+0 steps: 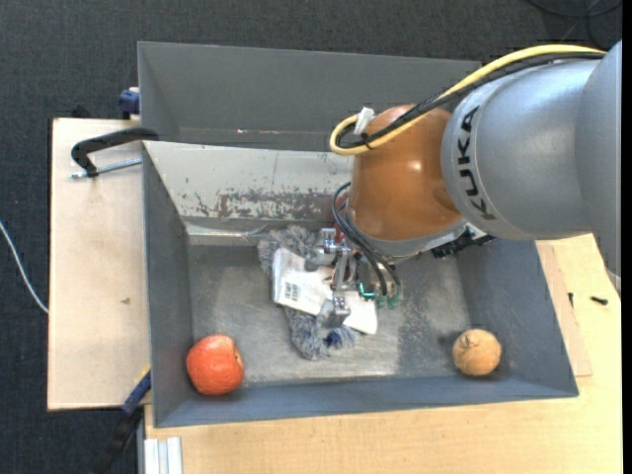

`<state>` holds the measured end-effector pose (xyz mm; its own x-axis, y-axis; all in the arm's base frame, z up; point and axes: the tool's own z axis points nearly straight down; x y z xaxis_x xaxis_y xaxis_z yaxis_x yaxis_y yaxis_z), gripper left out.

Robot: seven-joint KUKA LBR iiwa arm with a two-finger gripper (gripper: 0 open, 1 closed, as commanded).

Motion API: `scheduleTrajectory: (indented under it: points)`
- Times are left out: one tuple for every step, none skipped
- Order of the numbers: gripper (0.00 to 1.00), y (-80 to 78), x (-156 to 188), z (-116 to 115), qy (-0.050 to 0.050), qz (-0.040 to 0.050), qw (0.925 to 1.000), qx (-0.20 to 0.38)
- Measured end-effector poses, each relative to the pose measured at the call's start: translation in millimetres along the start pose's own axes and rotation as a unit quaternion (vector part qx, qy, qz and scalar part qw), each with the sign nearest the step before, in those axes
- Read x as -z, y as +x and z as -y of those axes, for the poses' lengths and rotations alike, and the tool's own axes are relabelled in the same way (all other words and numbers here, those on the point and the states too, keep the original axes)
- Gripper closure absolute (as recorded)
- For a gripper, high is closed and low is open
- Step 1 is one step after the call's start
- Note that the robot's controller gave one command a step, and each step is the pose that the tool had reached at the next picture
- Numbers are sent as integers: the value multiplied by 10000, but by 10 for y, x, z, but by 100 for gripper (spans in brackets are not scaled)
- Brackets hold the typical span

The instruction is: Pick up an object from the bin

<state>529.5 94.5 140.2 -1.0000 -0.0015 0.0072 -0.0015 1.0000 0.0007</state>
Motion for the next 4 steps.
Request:
scheduleTrajectory:
  points:
    - [0,-20,45,5,-5,42,10000,-9]
    - [0,-159,-350,9,-17,82,9972,-749]
    - [0,-22,-583,-59,-41,253,9950,-965]
    - [0,-305,-616,-73,-22,36,9881,-1538]
